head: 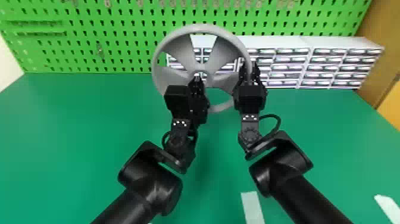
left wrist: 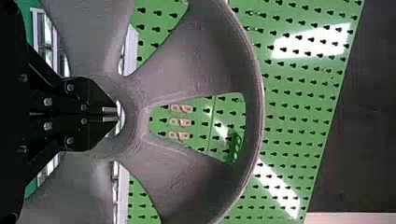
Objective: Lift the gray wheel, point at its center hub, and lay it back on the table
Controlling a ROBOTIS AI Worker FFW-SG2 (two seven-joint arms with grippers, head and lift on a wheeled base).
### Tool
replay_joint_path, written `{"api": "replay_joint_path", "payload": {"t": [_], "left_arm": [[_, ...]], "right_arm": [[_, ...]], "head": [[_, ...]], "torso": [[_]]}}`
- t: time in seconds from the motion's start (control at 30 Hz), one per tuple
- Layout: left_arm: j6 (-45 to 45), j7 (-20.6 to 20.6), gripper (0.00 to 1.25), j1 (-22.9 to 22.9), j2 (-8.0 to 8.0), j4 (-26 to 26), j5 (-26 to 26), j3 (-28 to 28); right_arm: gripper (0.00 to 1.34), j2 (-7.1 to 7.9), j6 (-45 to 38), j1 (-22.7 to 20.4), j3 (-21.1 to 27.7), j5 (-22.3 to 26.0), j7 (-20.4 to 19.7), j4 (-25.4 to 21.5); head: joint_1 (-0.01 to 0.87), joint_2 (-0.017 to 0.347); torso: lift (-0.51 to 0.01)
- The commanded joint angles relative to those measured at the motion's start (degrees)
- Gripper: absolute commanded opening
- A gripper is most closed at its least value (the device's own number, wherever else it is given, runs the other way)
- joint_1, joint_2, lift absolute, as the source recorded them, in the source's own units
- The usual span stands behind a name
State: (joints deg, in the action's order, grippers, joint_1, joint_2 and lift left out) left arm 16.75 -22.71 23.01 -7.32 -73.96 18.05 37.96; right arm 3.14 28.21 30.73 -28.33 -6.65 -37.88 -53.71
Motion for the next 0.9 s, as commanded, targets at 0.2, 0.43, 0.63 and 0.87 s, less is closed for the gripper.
{"api": "replay_joint_path", "payload": {"t": [0.2, 0.43, 0.63, 0.87], "left_arm": [[0.2, 0.6, 0.03, 0.8, 0.81, 1.3, 0.0, -1.0], [0.2, 0.7, 0.03, 0.7, 0.81, 1.4, 0.1, -0.9], [0.3, 0.7, 0.03, 0.7, 0.90, 1.5, 0.3, -1.0], [0.4, 0.7, 0.03, 0.7, 0.90, 1.5, 0.4, -0.9]], "right_arm": [[0.03, 0.03, 0.0, -0.1, -0.2, 0.1, 0.0, -0.1], [0.03, 0.12, 0.1, -0.1, -0.3, 0.1, 0.0, -0.2], [0.03, 0.12, 0.0, -0.1, -0.4, 0.1, 0.0, -0.2], [0.03, 0.20, 0.0, 0.0, -0.3, 0.3, 0.0, -0.2]], "head": [[0.692, 0.048], [0.692, 0.048], [0.692, 0.048], [0.692, 0.048]], "torso": [[-0.096], [-0.096], [-0.096], [-0.096]]}}
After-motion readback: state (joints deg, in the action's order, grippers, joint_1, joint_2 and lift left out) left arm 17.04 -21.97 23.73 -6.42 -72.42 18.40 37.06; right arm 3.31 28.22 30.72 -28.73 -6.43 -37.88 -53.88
